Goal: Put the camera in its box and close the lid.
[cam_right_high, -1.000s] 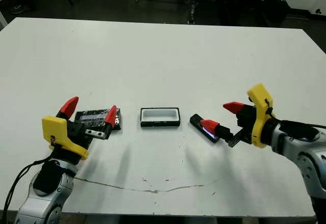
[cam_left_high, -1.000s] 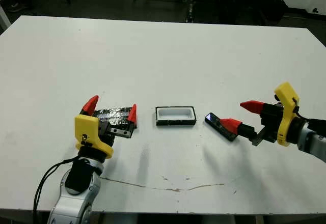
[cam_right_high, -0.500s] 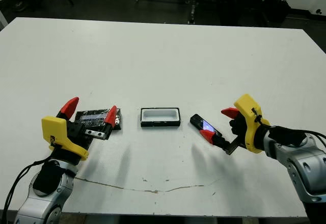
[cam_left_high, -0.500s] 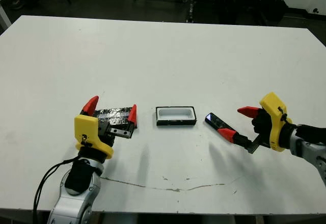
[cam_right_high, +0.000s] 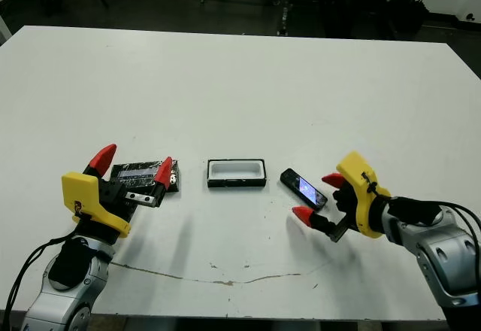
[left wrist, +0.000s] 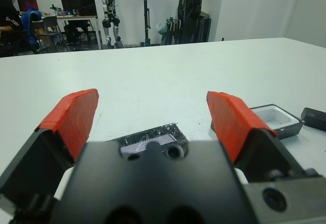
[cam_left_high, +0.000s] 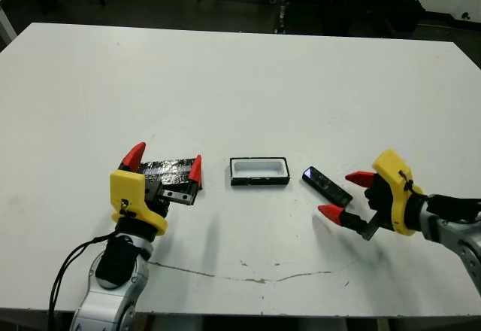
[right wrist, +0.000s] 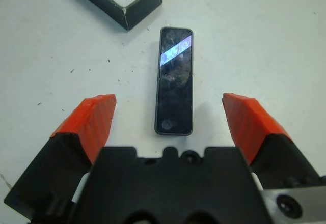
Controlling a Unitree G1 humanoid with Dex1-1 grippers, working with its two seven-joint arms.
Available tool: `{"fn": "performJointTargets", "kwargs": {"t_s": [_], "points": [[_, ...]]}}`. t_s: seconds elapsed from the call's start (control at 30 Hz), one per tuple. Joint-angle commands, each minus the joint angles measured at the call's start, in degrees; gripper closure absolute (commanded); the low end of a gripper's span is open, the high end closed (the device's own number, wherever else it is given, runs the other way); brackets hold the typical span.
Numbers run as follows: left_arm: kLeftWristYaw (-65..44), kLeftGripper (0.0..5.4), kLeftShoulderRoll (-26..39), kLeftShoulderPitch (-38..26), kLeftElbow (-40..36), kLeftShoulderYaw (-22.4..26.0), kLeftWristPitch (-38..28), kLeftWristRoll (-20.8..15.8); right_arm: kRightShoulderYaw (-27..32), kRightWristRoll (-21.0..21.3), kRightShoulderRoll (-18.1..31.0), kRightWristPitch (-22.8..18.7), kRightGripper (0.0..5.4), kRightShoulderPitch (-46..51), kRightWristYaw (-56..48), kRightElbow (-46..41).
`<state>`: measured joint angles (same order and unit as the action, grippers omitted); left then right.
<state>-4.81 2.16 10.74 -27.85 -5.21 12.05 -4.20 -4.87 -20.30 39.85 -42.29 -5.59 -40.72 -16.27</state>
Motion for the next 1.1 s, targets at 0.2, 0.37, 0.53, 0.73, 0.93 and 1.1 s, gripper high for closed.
{"fn": "performJointTargets", "kwargs": {"t_s": [0.2, 0.37, 0.53, 0.73, 0.93, 1.1], "points": [[0.1, 0.00, 0.4, 0.8, -0.4, 0.1, 0.5, 0.2, -0.8, 0.7, -0.3, -2.0, 0.01, 1.1, 0.7, 0.1], [-0.1, 0.00, 0.5, 0.9, -0.3, 0.1, 0.2, 0.0, -1.5, 1.2, -0.7, -3.7, 0.01, 1.1, 2.0, -0.1], [-0.1, 0.00, 0.2, 0.9, -0.5, 0.2, 0.5, -0.4, -0.7, -0.2, -2.3, -8.5, 0.20, 0.8, 3.8, -0.6], [-0.2, 0.00, 0.4, 1.0, -0.3, 0.2, 0.0, -0.1, 0.2, -1.4, -3.5, -11.0, 0.98, 0.8, 4.8, -0.9], [-0.1, 0.00, 0.3, 0.9, -0.4, 0.2, 0.2, 0.0, 1.1, -0.9, -4.9, -10.1, 1.77, 1.7, 6.8, -1.8], [0.0, 0.00, 0.3, 0.9, -0.5, 0.2, 0.6, -0.1, 2.3, -1.5, -5.8, -11.2, 2.49, 1.6, 7.9, -2.2]]}}
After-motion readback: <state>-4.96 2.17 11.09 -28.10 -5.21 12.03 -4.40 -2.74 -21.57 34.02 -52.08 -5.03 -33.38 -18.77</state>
